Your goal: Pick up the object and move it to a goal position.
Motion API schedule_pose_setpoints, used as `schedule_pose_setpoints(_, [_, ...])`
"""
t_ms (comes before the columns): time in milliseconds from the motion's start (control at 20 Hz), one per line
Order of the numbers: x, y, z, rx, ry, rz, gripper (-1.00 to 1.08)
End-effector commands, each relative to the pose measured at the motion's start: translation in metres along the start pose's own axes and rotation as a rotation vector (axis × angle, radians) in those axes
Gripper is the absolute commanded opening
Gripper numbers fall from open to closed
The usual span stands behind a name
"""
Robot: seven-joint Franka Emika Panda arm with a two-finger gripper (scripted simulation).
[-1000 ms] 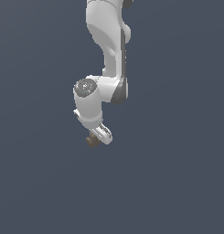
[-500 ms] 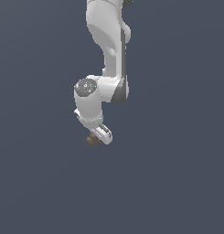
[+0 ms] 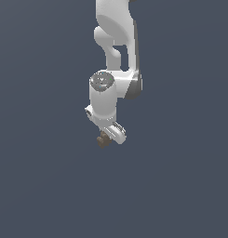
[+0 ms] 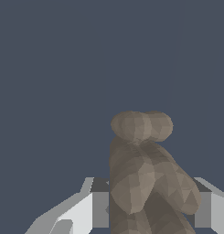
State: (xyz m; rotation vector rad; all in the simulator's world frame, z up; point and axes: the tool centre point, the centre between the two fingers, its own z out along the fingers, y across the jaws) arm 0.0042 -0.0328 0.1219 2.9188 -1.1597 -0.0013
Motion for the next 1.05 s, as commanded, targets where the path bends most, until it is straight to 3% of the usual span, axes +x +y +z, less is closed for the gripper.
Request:
schedule_pose_setpoints(0, [-0.015, -0.016, -0.013, 0.001, 0.001, -0.001, -1.0])
schedule_pose_setpoints(550, [-0.086, -0.092, -0.071, 0.001, 0.001, -0.001, -1.0])
schedule_pose_setpoints(1000, [-0.103, -0.114, -0.086, 0.001, 0.001, -0.001, -1.0])
